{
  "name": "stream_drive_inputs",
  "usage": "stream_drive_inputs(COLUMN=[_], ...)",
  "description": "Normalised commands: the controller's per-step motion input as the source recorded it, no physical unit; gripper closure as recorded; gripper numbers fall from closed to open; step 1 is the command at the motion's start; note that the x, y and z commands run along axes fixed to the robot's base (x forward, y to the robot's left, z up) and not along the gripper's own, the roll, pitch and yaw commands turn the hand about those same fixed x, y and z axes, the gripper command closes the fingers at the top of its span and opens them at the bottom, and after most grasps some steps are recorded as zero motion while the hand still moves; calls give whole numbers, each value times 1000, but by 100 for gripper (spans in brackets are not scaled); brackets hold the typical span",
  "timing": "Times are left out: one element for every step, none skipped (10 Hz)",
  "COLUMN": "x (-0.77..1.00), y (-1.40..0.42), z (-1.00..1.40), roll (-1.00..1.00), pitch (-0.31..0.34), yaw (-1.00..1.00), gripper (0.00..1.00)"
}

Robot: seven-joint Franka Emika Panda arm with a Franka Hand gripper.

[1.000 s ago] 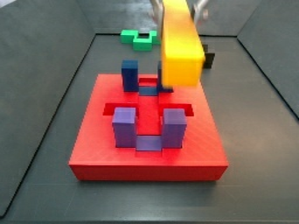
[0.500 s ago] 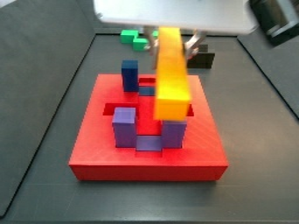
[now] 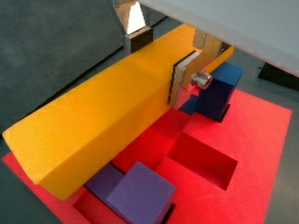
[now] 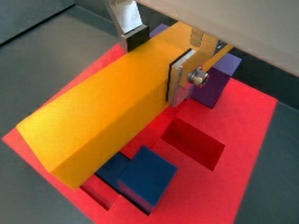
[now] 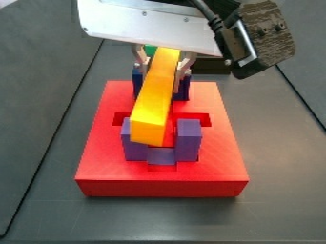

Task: Pick up the yellow object. Move up. Move to above the board. Insert the yellow object.
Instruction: Insert the yellow object.

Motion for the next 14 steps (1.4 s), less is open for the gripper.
stream_drive_inputs(x=[-6, 0, 26, 143, 197, 234, 251, 209, 174, 17, 0, 0, 0, 0], y=[-106, -57, -11, 0, 0, 0, 0, 0, 0, 0, 0, -20, 0, 43], z=[-246, -163, -111, -91, -111, -131, -137, -117, -106, -26, 0, 0, 0, 197], roll=[-51, -21, -1, 0, 0, 0, 0, 0, 0, -23, -76, -31, -56, -223], pitch=[0, 0, 0, 20, 43, 60, 64, 67, 64, 57, 34, 20, 10, 10], yaw=[-14, 0, 0, 83, 143, 197, 226, 214, 203, 120, 40, 23, 9, 63], gripper=[100, 100, 100, 100, 100, 100, 100, 100, 100, 100, 100, 100, 100, 100])
